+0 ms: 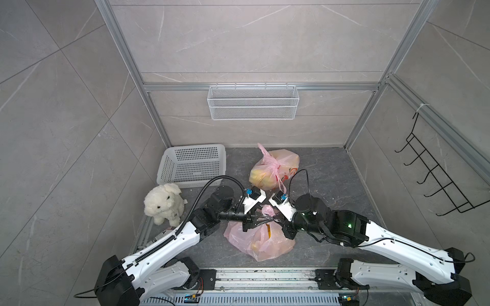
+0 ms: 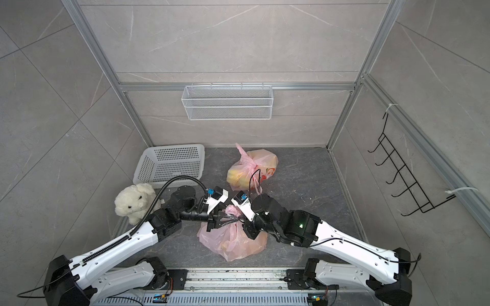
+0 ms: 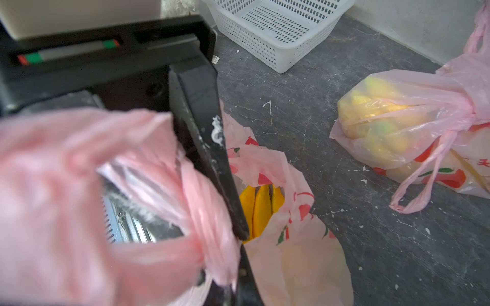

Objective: Place the banana into a plastic bag & tie a knot
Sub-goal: Cross the plastic bag at the center of the board.

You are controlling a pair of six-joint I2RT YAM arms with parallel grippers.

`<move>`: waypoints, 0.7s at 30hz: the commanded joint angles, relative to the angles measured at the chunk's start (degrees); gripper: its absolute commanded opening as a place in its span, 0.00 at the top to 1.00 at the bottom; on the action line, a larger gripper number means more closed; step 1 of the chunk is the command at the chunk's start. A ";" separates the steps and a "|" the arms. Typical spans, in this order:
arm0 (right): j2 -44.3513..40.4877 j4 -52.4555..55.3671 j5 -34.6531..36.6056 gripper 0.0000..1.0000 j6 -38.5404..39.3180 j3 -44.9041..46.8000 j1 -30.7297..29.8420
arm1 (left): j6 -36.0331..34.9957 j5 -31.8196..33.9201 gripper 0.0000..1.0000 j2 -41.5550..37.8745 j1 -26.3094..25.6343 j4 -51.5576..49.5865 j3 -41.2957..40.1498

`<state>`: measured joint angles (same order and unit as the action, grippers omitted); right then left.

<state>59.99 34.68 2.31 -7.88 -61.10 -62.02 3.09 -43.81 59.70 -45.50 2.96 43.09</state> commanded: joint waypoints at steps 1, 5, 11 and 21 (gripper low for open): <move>-1.71 0.97 2.68 1.00 1.73 -2.41 -0.14 | -0.79 0.83 0.75 -1.37 -0.31 -1.93 -1.15; -1.63 2.91 4.67 1.00 2.74 -3.30 -0.16 | -1.14 1.48 0.80 -1.12 -0.36 -3.26 -0.83; -0.51 3.83 6.01 1.00 3.31 -4.33 -0.38 | -0.68 0.65 0.92 -0.99 -0.28 -3.15 0.19; 2.34 2.47 6.57 1.00 2.69 -5.04 -3.03 | -0.02 -0.48 1.00 0.24 -0.30 -3.53 1.80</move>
<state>62.15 39.09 8.86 -4.89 -64.51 -64.47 2.81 -42.57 59.53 -45.65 -0.05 42.41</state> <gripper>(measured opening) 0.040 0.056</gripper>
